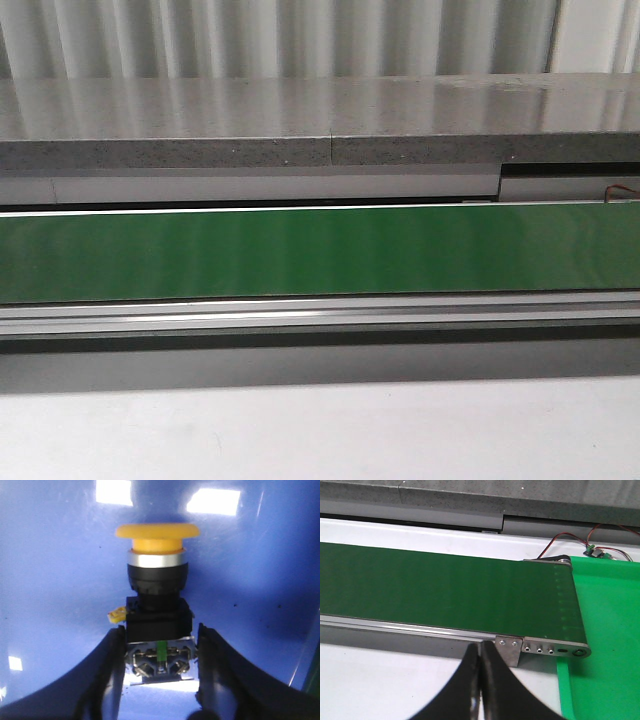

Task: Move button from right to left
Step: 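Lower the button into the blue tray, open the left gripper, withdraw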

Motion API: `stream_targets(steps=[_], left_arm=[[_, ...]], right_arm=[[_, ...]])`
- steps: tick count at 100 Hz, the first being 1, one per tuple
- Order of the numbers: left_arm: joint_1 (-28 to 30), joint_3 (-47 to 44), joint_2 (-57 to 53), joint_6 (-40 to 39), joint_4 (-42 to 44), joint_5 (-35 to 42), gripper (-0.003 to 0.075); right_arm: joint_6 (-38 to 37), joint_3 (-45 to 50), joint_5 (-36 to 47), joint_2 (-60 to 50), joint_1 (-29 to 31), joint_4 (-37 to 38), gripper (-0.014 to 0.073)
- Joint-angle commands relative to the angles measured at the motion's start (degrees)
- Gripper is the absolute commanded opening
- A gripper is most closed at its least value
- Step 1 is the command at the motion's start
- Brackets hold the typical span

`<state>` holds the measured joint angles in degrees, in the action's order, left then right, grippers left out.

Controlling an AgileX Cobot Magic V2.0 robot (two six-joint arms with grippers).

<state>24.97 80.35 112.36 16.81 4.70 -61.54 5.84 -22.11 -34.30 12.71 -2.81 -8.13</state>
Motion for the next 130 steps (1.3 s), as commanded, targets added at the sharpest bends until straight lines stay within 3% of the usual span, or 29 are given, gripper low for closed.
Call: stream_targets(steps=[1, 12, 31, 65, 77, 108, 118, 130], left_arm=[[0.10, 1.25, -2.70, 0.19, -0.08, -0.17, 0.0107], [0.10, 1.25, -2.70, 0.19, -0.08, -0.21, 0.0185], [0.10, 1.25, -2.70, 0.19, -0.08, -0.19, 0.0418], [0.10, 2.02, -3.03, 0.19, -0.91, -0.32, 0.0428], [0.10, 2.39, -5.47, -0.19, -2.73, 1.63, 0.0380], [-3.18, 1.91, -15.73, -3.96, -3.23, 6.61, 0.0031], [-5.57, 0.38, -19.58, -4.99, -3.23, 9.12, -0.0020], [-9.35, -1.90, -23.77, -6.65, -3.47, 11.41, -0.0021]], right_arm=[[0.76, -1.29, 4.61, 0.53, 0.10, -0.36, -0.0067], [0.76, -1.29, 4.61, 0.53, 0.10, -0.36, -0.0067], [0.76, -1.29, 4.61, 0.53, 0.10, -0.36, -0.0067], [0.76, -1.29, 4.61, 0.53, 0.10, -0.36, -0.0067], [0.76, -1.29, 4.61, 0.53, 0.10, -0.36, -0.0067], [0.76, -1.29, 4.61, 0.53, 0.10, -0.36, -0.0067], [0.76, -1.29, 4.61, 0.53, 0.10, -0.36, -0.0067], [0.76, -1.29, 4.61, 0.53, 0.10, -0.36, -0.0067]])
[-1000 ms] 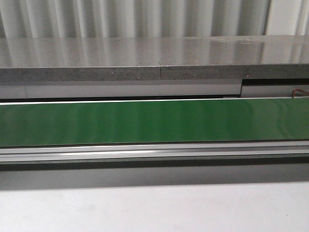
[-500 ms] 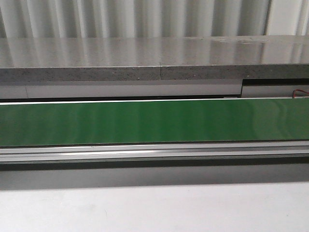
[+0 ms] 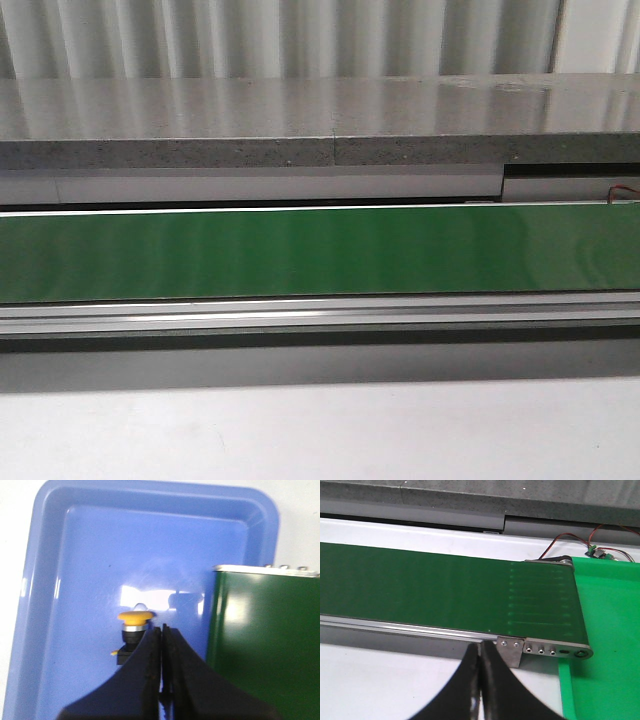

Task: Move button from right to left

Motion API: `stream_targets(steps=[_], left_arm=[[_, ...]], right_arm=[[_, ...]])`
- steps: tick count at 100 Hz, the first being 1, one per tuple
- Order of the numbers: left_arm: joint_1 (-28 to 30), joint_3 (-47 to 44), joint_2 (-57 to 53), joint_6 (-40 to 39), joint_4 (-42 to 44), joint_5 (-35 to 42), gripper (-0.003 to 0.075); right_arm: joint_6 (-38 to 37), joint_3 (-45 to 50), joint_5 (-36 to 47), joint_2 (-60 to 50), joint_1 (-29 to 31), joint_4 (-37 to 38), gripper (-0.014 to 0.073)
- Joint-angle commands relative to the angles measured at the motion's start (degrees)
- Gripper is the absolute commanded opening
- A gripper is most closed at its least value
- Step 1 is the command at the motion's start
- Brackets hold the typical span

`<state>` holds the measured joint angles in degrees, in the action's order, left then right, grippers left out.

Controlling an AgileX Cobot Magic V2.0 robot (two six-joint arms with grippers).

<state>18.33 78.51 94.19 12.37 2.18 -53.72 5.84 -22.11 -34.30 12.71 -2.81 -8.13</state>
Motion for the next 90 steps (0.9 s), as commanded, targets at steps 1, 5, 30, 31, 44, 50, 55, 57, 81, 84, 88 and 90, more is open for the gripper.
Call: stream_targets(steps=[1, 5, 30, 31, 44, 50, 55, 57, 81, 84, 88, 90], left_arm=[[-3.16, -0.19, -5.81, -2.24, -0.95, 3.84, -0.0021], [-4.26, -0.98, -7.23, -2.99, -1.28, 4.59, -0.0021], [-12.73, -5.46, -14.75, -3.59, -5.26, 8.55, -0.0021], [-13.13, -5.60, -15.11, -3.59, -5.57, 8.75, -0.0021], [-16.35, -9.17, -18.81, -3.59, -7.38, 11.48, -0.0021], [-17.67, -11.15, -20.73, -3.59, -8.07, 12.78, -0.0021], [-18.51, -12.78, -22.27, -3.59, -8.22, 13.74, -0.0021], [-18.84, -13.51, -22.89, -3.59, -8.38, 14.17, -0.0021], [-21.35, -22.96, -31.74, -3.59, -10.74, 19.27, -0.0021], [-21.50, -24.22, -33.38, -3.59, -10.74, 19.91, -0.0021], [-21.73, -26.07, -35.06, -3.59, -10.74, 20.67, -0.0021], [-21.83, -26.96, -36.14, -3.59, -10.74, 21.08, -0.0021]], right_arm=[[0.76, -1.29, 4.61, 0.53, 0.10, -0.36, -0.0067], [0.76, -1.29, 4.61, 0.53, 0.10, -0.36, -0.0067], [0.76, -1.29, 4.61, 0.53, 0.10, -0.36, -0.0067], [0.76, -1.29, 4.61, 0.53, 0.10, -0.36, -0.0067], [0.76, -1.29, 4.61, 0.53, 0.10, -0.36, -0.0067], [0.76, -1.29, 4.61, 0.53, 0.10, -0.36, -0.0067], [0.76, -1.29, 4.61, 0.53, 0.10, -0.36, -0.0067], [0.76, -1.29, 4.61, 0.53, 0.10, -0.36, -0.0067], [0.76, -1.29, 4.61, 0.53, 0.10, -0.36, -0.0067], [0.76, -1.29, 4.61, 0.53, 0.10, -0.36, -0.0067], [0.76, -1.29, 4.61, 0.53, 0.10, -0.36, -0.0067], [0.76, -1.29, 4.61, 0.53, 0.10, -0.36, -0.0067]])
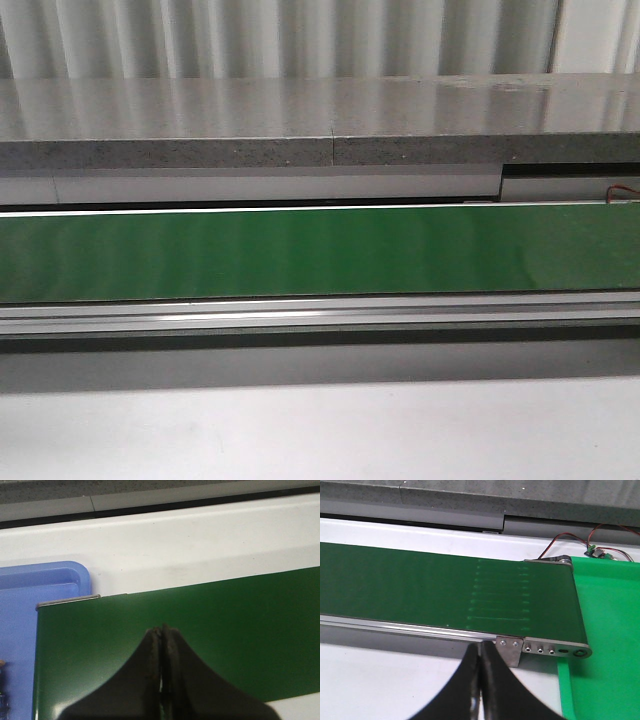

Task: Move button from right to left

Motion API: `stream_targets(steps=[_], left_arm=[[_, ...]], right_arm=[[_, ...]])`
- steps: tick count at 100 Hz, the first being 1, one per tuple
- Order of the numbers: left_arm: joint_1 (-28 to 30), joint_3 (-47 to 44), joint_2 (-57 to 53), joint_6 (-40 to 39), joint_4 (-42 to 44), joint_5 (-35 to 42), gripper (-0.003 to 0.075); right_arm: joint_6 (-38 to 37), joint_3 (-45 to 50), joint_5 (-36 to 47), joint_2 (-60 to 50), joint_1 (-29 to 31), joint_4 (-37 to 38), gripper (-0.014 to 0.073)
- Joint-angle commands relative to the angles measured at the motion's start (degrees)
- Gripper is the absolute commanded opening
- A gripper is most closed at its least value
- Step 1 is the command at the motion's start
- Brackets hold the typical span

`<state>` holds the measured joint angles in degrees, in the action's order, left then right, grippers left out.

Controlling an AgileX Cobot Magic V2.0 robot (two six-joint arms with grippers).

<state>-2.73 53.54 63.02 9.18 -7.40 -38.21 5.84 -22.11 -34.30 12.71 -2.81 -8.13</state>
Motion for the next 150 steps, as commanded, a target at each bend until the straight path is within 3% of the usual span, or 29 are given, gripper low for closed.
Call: stream_targets(steps=[1, 71, 125, 139, 150], left_arm=[[-0.78, -2.29, -5.69, -0.40, -1.16, 5.67, -0.0021], [-0.78, -25.05, -44.24, -0.40, -1.53, 12.55, -0.0020], [-0.78, -35.70, -61.90, -0.40, -1.53, 14.00, -0.0021], [-0.78, -39.92, -64.43, -0.40, -1.53, 19.59, -0.0021], [-0.67, -44.50, -65.02, -0.86, 2.52, 28.41, -0.0020]], right_arm=[[0.76, -1.29, 4.61, 0.53, 0.10, -0.36, -0.0067], [0.76, -1.29, 4.61, 0.53, 0.10, -0.36, -0.0067], [0.76, -1.29, 4.61, 0.53, 0.10, -0.36, -0.0067], [0.76, -1.29, 4.61, 0.53, 0.10, -0.36, -0.0067], [0.76, -1.29, 4.54, 0.53, 0.10, -0.36, -0.0067]])
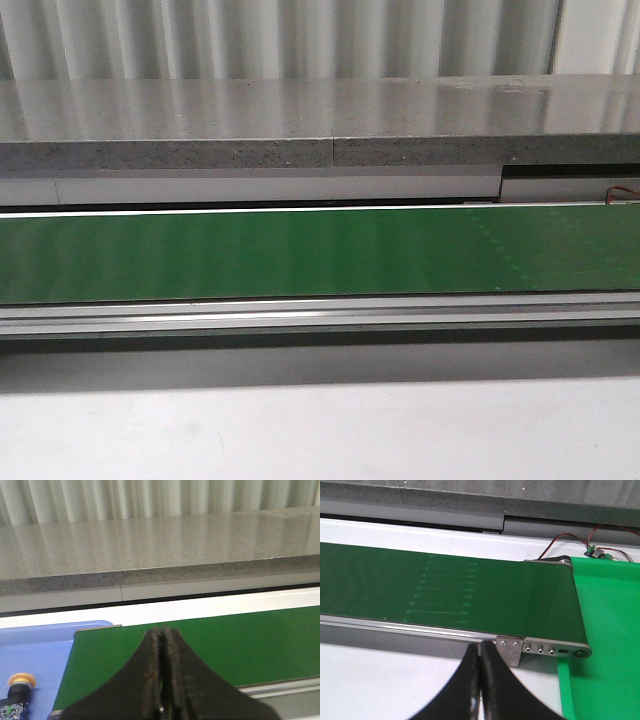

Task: Move button from right to left

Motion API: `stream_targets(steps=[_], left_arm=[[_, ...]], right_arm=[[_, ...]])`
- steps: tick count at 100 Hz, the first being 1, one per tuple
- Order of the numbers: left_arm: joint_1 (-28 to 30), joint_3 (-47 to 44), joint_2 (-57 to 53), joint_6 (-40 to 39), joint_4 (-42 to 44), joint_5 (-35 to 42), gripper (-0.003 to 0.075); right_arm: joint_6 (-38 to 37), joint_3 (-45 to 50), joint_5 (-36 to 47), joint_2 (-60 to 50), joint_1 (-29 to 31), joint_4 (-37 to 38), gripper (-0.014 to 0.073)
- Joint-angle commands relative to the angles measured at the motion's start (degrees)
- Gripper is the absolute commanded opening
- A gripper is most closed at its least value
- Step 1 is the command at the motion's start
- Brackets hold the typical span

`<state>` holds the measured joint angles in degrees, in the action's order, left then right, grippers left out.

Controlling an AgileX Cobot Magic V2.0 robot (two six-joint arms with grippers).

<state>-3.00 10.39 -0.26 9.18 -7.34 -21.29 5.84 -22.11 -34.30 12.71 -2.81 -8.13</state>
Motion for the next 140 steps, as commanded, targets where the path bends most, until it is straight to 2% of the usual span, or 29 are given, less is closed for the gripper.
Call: stream_targets(steps=[1, 14, 32, 37, 125, 140], left_arm=[[-0.39, -1.62, -1.74, -1.10, 2.77, 12.47, -0.0021], [-0.39, -6.47, -1.74, -6.94, 5.92, 17.19, -0.0021], [-0.39, -13.05, -1.74, -7.81, 5.92, 20.63, -0.0021], [-0.39, -12.64, -1.74, -7.81, 5.92, 17.58, -0.0021], [-0.39, -12.80, -1.74, -7.81, 5.79, 17.61, -0.0020], [-0.39, -12.80, -1.74, -7.81, 5.79, 17.61, -0.0021]], right_arm=[[0.76, -1.29, 4.54, 0.53, 0.10, -0.36, -0.0067], [0.76, -1.26, 4.60, 0.53, 0.10, -0.36, -0.0067], [0.76, -1.26, 4.60, 0.58, 0.10, -0.36, -0.0067], [0.76, -1.26, 4.53, 0.58, 0.10, -0.36, -0.0067], [0.76, -1.26, 4.59, 0.63, 0.10, -0.36, -0.0067], [0.76, -1.26, 5.09, 0.63, 0.17, 2.86, -0.0067]])
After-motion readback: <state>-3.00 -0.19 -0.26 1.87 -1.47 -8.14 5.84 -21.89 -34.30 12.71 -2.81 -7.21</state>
